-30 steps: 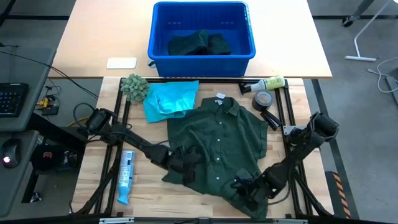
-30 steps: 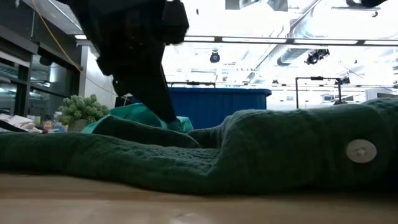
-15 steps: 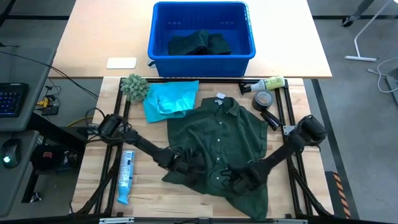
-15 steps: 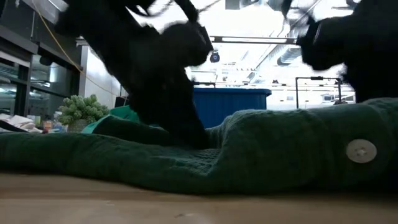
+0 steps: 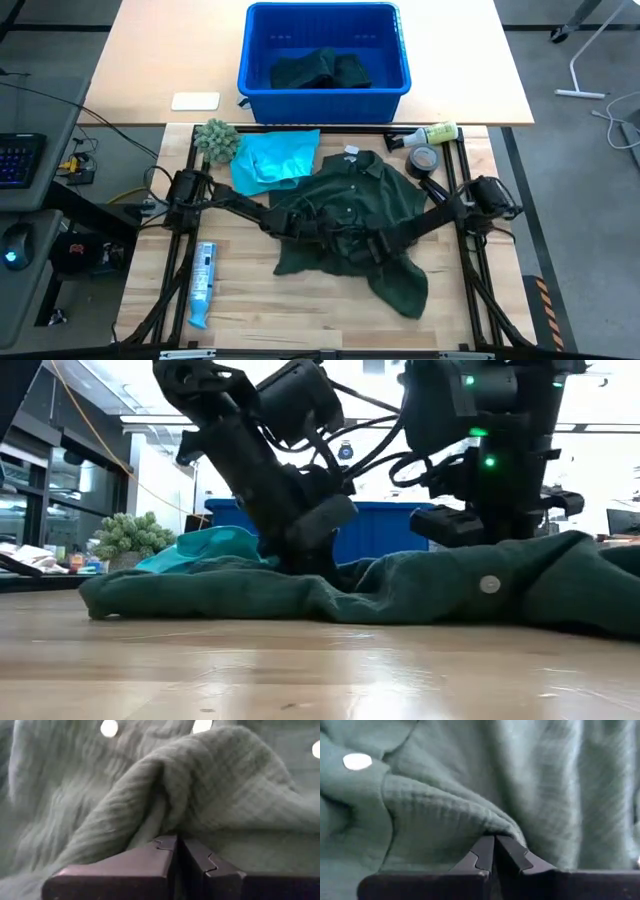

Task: Fold laundry
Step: Fold the green polo shirt from the blue laundry bin

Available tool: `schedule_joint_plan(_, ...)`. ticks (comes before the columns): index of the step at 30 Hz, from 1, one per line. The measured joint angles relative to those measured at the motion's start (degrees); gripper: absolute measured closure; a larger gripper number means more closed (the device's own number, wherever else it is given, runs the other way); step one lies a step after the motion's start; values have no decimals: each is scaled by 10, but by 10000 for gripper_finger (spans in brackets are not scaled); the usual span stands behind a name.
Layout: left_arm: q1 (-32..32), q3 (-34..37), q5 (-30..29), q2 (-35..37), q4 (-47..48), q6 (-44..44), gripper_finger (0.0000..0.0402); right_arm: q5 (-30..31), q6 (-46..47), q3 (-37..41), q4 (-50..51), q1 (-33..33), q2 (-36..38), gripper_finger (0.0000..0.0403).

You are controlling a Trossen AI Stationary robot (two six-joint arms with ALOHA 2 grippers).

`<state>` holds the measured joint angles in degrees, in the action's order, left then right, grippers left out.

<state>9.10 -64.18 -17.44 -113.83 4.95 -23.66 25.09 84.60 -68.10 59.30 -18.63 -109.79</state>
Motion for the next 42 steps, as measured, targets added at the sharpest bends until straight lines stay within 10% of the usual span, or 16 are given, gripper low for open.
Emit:
schedule_joint_plan(13,64,0,-82,121,133,42,402,3,-146,0,31,-35,185,403)
schedule_joint_plan(28,195,0,128,123,219,-157,398,-35,-17,0,3,-191,249,403)
schedule_joint_plan(36,169,0,222,176,351,-222,319,-31,-6,0,-11,-216,238,403)
schedule_joint_plan(42,164,20,138,256,435,-329,240,-8,-5,0,-9,-232,239,403)
